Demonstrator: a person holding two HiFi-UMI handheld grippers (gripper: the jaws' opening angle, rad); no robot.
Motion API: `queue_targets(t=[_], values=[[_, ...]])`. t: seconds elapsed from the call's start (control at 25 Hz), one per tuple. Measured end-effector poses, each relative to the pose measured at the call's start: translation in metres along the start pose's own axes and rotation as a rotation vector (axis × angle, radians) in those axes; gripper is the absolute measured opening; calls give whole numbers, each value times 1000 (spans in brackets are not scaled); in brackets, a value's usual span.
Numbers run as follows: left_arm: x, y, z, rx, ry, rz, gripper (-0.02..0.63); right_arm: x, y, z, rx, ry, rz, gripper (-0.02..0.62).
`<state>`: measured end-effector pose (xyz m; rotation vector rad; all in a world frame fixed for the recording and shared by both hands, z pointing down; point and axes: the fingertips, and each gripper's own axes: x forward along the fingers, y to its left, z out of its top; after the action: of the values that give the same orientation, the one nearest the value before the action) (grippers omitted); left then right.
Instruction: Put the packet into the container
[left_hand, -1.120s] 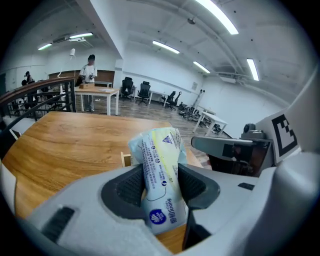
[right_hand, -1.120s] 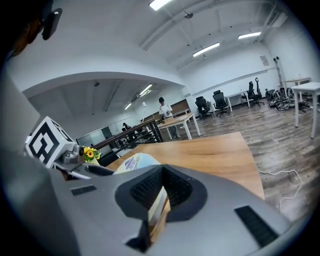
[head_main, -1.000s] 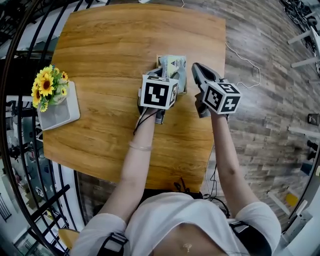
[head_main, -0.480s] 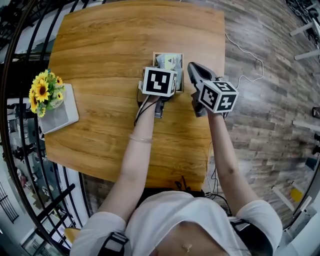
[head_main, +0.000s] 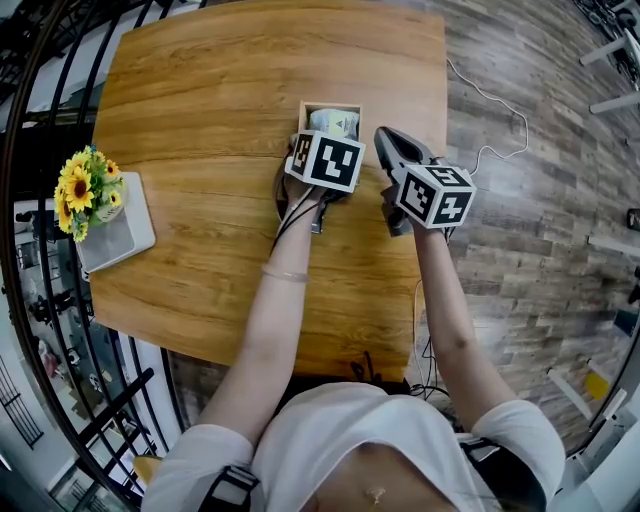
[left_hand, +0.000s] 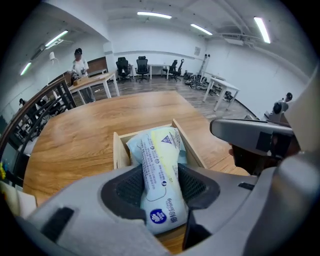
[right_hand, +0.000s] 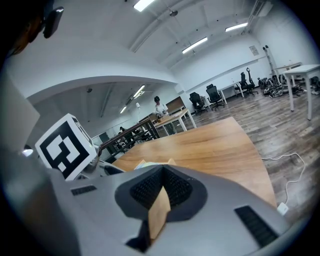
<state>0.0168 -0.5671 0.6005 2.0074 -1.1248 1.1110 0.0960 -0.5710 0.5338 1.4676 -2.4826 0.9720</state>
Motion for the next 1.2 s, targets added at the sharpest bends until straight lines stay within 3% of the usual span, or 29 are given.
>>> queue_targets(t=[0.36,0.72,0.96,1.2], values=[[5,4,-3,89,16,81,212,-1,-8,-4,13,-2,-5,12],[5,-8,0,126,-7,33,290,-8,-10,-5,28,-41,16,12],[-12,-9,15,22,-136,-57,333,-15,-10,0,38,-127,27,12],[-54,7,16,103,-239,24,367,-22,-6,-11,16,-120,11,12]])
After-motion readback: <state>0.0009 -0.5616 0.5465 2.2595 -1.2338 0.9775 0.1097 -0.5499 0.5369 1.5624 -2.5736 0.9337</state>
